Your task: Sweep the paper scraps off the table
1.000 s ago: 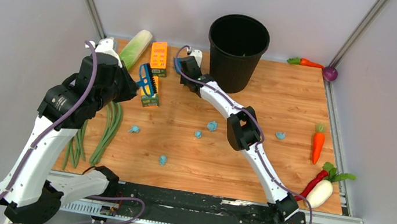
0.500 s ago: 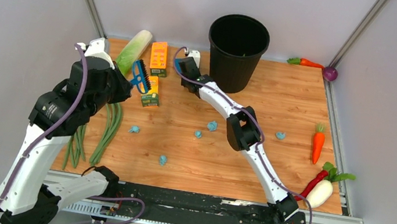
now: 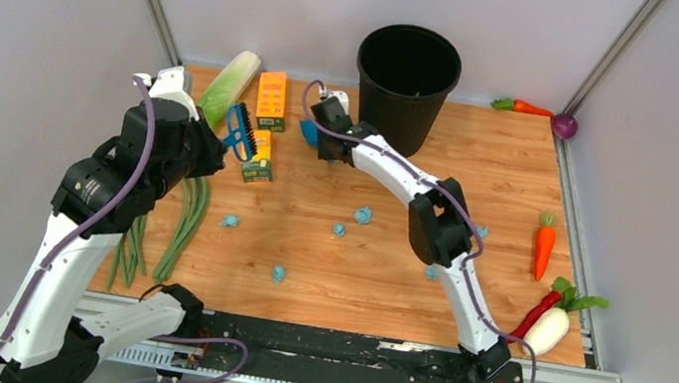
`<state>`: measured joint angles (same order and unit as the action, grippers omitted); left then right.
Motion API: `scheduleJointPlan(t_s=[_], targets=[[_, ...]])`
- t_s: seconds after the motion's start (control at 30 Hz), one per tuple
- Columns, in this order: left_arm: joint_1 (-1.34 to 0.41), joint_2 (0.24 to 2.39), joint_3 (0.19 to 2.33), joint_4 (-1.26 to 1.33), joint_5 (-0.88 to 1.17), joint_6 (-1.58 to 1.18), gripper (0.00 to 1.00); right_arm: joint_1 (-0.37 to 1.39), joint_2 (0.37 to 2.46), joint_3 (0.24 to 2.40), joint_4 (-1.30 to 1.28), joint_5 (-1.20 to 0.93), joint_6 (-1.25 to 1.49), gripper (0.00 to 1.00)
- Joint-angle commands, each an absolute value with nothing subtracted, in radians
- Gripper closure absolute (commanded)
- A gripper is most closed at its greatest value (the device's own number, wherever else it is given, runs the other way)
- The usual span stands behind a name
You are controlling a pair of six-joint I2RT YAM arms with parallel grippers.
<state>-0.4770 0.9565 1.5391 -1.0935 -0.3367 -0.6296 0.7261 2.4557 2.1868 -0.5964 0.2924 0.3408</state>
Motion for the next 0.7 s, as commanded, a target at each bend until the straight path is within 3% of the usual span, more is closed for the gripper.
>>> scheduleJointPlan(t_s=[0.0,0.43,0.67], targets=[[-0.476,0.940,1.526,-1.040,-0.305,-0.581,1.00,0.744,2.223,2.053,-0.615,0.235,0.347,1.00],[-0.476,0.885,1.425,-0.974,-0.183,-0.517,1.00,0.821,1.685,1.599,-0.623,0.057,0.350,0.99],[-0.476,0.890,1.408,-0.956,-0.184,-0.476,1.00,0.833,1.425,1.470,-0.715,0.049,0.304,1.00]])
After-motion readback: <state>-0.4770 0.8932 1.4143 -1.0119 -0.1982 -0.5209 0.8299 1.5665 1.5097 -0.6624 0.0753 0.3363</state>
